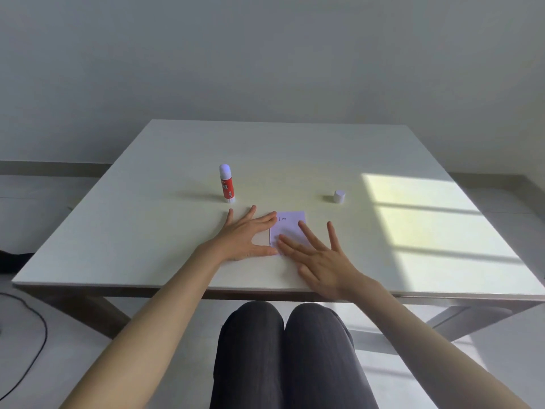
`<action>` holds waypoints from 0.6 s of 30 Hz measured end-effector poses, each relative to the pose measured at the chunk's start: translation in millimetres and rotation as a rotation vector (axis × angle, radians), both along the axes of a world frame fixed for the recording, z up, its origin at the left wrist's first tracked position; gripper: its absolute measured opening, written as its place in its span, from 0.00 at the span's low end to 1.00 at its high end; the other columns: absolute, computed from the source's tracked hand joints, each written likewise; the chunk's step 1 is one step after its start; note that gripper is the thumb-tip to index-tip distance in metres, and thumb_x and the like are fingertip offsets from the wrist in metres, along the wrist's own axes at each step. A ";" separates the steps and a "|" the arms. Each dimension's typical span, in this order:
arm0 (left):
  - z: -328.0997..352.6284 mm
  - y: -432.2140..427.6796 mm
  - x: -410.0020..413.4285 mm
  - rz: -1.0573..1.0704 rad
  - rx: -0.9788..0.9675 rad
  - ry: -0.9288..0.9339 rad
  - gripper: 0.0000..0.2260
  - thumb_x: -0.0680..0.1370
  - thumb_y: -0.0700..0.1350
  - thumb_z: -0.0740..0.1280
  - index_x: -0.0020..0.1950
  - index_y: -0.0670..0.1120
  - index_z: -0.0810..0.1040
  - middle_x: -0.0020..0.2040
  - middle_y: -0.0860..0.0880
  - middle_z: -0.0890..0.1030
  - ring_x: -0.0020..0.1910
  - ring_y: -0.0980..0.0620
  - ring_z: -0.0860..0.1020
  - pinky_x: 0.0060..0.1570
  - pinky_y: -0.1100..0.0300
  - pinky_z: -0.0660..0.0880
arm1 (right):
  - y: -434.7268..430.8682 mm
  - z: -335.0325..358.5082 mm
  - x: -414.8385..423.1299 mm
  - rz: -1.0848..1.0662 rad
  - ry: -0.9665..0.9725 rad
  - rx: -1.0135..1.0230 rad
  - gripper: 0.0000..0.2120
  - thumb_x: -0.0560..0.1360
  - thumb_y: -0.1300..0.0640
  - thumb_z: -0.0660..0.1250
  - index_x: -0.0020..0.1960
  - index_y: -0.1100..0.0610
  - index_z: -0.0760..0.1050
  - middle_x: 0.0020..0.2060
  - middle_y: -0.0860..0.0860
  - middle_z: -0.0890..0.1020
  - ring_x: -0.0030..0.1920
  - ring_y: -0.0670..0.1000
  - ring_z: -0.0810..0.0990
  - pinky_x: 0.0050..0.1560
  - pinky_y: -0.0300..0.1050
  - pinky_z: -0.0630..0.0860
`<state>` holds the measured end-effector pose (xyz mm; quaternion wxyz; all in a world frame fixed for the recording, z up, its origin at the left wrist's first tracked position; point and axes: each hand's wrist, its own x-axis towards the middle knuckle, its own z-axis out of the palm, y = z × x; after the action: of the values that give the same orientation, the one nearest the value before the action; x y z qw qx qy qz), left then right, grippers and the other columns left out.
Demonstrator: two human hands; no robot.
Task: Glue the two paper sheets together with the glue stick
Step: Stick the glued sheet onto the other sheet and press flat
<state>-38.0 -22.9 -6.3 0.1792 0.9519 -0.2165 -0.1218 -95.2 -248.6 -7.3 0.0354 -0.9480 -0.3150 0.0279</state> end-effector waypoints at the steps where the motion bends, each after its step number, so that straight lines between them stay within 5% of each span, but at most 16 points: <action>1: -0.3 0.2 0.0 -0.001 -0.002 0.002 0.36 0.72 0.65 0.62 0.76 0.58 0.52 0.77 0.64 0.50 0.77 0.53 0.40 0.71 0.41 0.33 | -3.5 1.5 5.2 -0.020 0.000 -0.013 0.27 0.77 0.48 0.41 0.76 0.41 0.43 0.77 0.37 0.47 0.76 0.50 0.34 0.67 0.61 0.23; 6: 2.0 0.2 -0.7 0.000 0.000 0.014 0.35 0.73 0.63 0.63 0.76 0.57 0.52 0.77 0.64 0.49 0.77 0.53 0.40 0.72 0.40 0.34 | -8.5 14.3 30.9 -0.218 0.035 -0.074 0.27 0.81 0.52 0.44 0.77 0.45 0.38 0.78 0.41 0.43 0.77 0.52 0.34 0.72 0.63 0.30; 12: 1.7 -0.6 -1.0 0.002 0.004 0.008 0.35 0.73 0.64 0.62 0.76 0.57 0.52 0.77 0.64 0.49 0.77 0.53 0.40 0.72 0.40 0.34 | -7.4 1.3 -12.8 0.042 -0.020 -0.063 0.30 0.74 0.47 0.37 0.77 0.43 0.41 0.75 0.36 0.43 0.75 0.52 0.30 0.68 0.62 0.23; 18: 4.1 -0.5 -1.9 -0.002 0.001 0.019 0.35 0.73 0.63 0.63 0.76 0.57 0.52 0.77 0.63 0.49 0.77 0.53 0.40 0.72 0.40 0.34 | -11.9 17.7 34.8 -0.200 0.081 -0.050 0.26 0.81 0.53 0.45 0.77 0.45 0.39 0.78 0.41 0.44 0.77 0.51 0.34 0.72 0.63 0.29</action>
<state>-39.8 -23.4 -2.1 0.1808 0.9506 -0.2159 -0.1308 -60.4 -260.4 10.5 0.0272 -0.9734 -0.2163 0.0703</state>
